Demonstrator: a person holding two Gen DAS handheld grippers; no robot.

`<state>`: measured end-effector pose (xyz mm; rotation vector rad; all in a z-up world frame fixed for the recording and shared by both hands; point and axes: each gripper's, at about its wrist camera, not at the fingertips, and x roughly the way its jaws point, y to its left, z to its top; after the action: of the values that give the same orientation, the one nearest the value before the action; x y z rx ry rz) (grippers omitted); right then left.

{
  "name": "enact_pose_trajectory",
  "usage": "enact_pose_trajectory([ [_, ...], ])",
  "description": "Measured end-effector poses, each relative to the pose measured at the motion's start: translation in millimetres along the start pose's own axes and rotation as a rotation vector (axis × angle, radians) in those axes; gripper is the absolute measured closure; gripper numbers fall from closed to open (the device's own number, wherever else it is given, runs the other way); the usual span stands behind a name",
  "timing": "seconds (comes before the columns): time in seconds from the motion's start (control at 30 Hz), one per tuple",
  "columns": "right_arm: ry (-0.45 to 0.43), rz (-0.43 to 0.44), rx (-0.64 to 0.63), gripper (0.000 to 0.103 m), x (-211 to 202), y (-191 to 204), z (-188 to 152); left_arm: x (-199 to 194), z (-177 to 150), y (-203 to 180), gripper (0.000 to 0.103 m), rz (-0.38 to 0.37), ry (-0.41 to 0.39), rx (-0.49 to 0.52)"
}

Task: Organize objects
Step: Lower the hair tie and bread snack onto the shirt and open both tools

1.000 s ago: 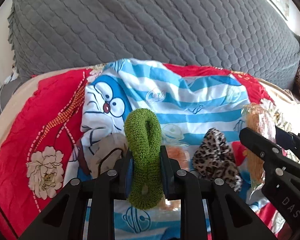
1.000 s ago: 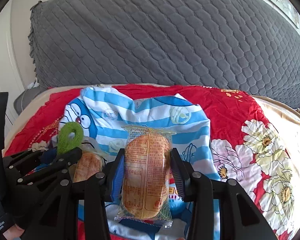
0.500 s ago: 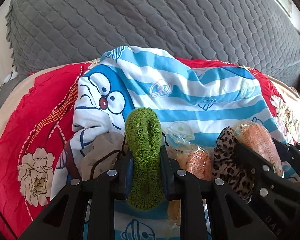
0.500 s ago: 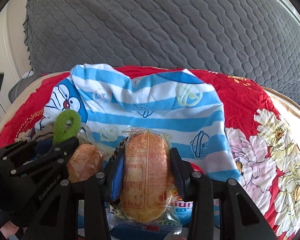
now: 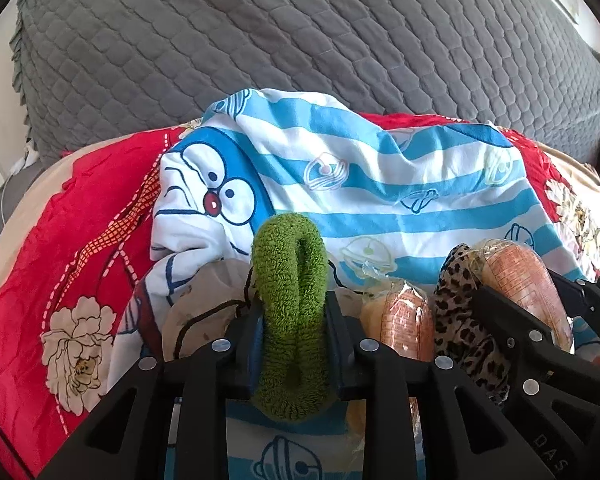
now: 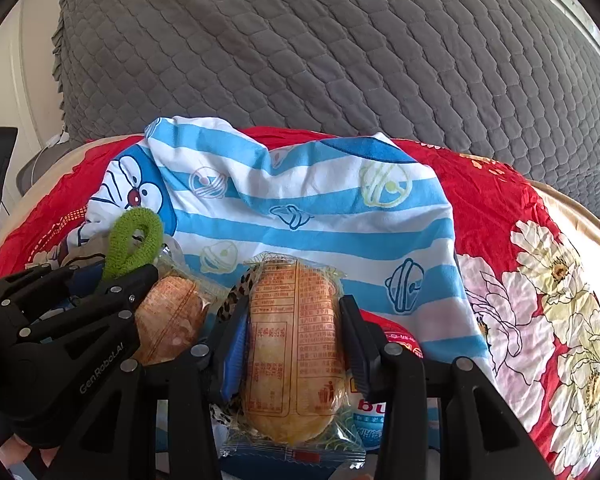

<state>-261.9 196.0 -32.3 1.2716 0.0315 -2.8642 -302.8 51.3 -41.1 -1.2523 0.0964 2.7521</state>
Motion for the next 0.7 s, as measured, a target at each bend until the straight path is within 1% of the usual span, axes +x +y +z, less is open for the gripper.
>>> enact_pose_trajectory([
  [0.23, 0.017, 0.005, -0.015, 0.059, -4.7, 3.5, -3.0, -7.2, -5.2, 3.3, 0.068, 0.005, 0.005, 0.005],
  [0.3, 0.019, 0.006, -0.017, 0.058, -6.4, 4.7, -4.9, -9.9, -6.8, 3.7, 0.061, 0.005, 0.007, 0.009],
  [0.43, 0.021, 0.004, -0.027, 0.054, -9.6, 6.0, -6.8, -14.2, -11.8, 5.4, 0.054, 0.003, 0.011, 0.016],
  [0.53, 0.024, 0.004, -0.029, 0.050, -11.6, 5.5, -7.3, -18.5, -15.7, 7.5, 0.046, 0.002, 0.010, 0.015],
  [0.57, 0.022, 0.005, -0.030, 0.048, -13.2, 5.5, -7.7, -19.1, -16.4, 8.2, 0.040, 0.003, 0.013, 0.014],
  [0.6, 0.022, 0.008, -0.032, 0.046, -14.5, 5.7, -7.8, -20.1, -17.6, 9.3, 0.036, 0.007, 0.015, 0.013],
  [0.67, 0.020, 0.010, -0.036, 0.045, -16.9, 6.6, -8.4, -22.5, -19.4, 11.0, 0.035, 0.011, 0.014, 0.011],
  [0.7, 0.019, 0.008, -0.037, 0.045, -17.4, 6.7, -8.8, -23.5, -20.7, 11.3, 0.032, 0.014, 0.016, 0.011],
])
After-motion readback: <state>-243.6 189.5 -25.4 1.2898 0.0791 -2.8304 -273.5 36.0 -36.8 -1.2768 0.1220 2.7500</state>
